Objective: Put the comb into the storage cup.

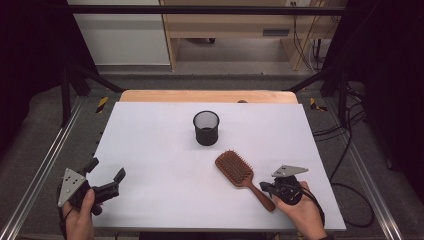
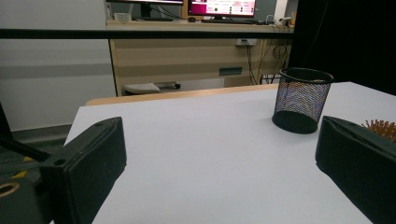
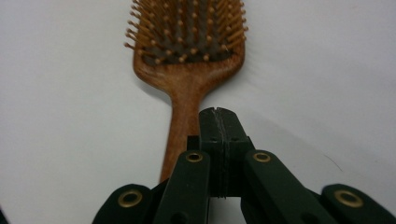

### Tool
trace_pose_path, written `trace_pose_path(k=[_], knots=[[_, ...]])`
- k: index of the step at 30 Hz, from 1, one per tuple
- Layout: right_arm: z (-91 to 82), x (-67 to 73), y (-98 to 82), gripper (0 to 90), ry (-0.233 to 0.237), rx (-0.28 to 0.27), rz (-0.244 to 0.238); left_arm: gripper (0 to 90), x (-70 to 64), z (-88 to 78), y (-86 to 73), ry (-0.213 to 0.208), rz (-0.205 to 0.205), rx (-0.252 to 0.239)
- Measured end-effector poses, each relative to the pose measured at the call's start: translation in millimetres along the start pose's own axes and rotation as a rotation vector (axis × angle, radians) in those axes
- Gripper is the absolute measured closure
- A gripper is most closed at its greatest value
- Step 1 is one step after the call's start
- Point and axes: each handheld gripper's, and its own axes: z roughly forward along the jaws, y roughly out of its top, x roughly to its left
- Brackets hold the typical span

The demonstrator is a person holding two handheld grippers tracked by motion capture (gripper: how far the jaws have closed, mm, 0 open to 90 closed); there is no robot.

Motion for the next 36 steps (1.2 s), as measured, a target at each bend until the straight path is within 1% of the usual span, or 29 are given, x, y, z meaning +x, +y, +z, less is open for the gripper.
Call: trace_pose_path(k=[1, 2, 3, 4, 5, 6, 7, 8, 10, 11, 12, 13, 14, 15, 16, 18, 19, 22, 30, 31, 36], knots=[[-2.0, 2.8, 1.7, 85.1, -0.003, -0.001, 0.002, 1.9, 0.0, -0.1, -0.1, 0.000, 0.001, 0.001], [-3.6, 6.2, 3.9, 78.8, -0.005, -0.003, 0.007, 1.9, -0.2, -0.2, -0.1, -0.001, 0.001, 0.001], [-4.4, 8.9, 6.1, 73.8, -0.005, -0.006, -0.001, 1.9, -0.4, -0.3, 0.1, -0.002, 0.002, 0.000], [-5.8, 15.8, 11.0, 58.5, -0.005, 0.004, -0.015, 1.9, -0.5, -0.4, 0.2, -0.002, 0.001, -0.002], [-5.8, 15.8, 11.0, 58.5, -0.005, 0.004, -0.015, 1.9, -0.5, -0.4, 0.2, -0.002, 0.000, -0.003], [-5.3, 19.0, 13.5, 50.8, -0.008, 0.009, -0.021, 1.9, -0.4, -0.4, 0.1, -0.002, -0.001, -0.003], [-4.2, 24.8, 19.6, 40.3, -0.023, 0.030, -0.049, 1.9, 0.0, -0.4, 0.1, -0.001, -0.002, -0.003], [-4.2, 24.8, 19.6, 40.3, -0.023, 0.030, -0.049, 1.9, 0.2, -0.6, 0.0, 0.000, -0.002, -0.003], [-2.0, 27.9, 24.9, 28.6, -0.047, 0.048, -0.086, 1.9, 0.8, -0.9, 0.1, 0.001, -0.006, -0.005], [0.6, 29.3, 28.6, 20.9, -0.067, 0.071, -0.092, 1.9, 0.9, -1.2, 0.2, 0.001, -0.006, -0.006], [0.6, 29.3, 28.6, 20.9, -0.067, 0.071, -0.092, 1.9, 1.0, -1.3, 0.3, 0.001, -0.007, -0.006], [1.8, 29.6, 29.9, 17.8, -0.079, 0.082, -0.094, 1.9, 1.0, -1.4, 0.4, 0.001, -0.008, -0.007], [6.9, 29.7, 33.2, 11.3, -0.087, 0.108, -0.092, 1.9, 1.0, -1.5, 0.5, 0.001, -0.008, -0.008], [6.9, 29.7, 33.2, 11.3, -0.087, 0.108, -0.092, 1.9, 0.9, -1.5, 0.5, 0.001, -0.008, -0.008], [8.4, 29.9, 34.0, 9.7, -0.088, 0.121, -0.086, 1.9, 0.8, -1.4, 0.5, -0.001, -0.009, -0.009], [13.3, 29.5, 35.5, 6.7, -0.084, 0.148, -0.098, 1.9, 0.7, -1.3, 0.6, -0.003, -0.006, -0.007], [15.4, 29.3, 35.9, 7.0, -0.084, 0.159, -0.105, 1.9, 0.6, -1.2, 0.6, -0.004, -0.006, -0.007], [21.7, 28.7, 37.4, 7.6, -0.077, 0.195, -0.099, 1.9, 0.4, -1.0, 0.7, -0.006, -0.005, -0.006], [34.1, 28.5, 38.7, 8.8, -0.070, 0.252, -0.101, 1.9, 0.5, -1.0, 0.8, -0.006, -0.005, -0.007], [34.6, 28.4, 38.7, 11.1, -0.069, 0.258, -0.100, 1.9, 0.5, -0.9, 0.8, -0.007, -0.005, -0.007], [35.4, 27.0, 39.4, 33.7, -0.056, 0.293, -0.075, 1.9, 0.7, -0.9, 0.9, -0.007, -0.006, -0.007]])
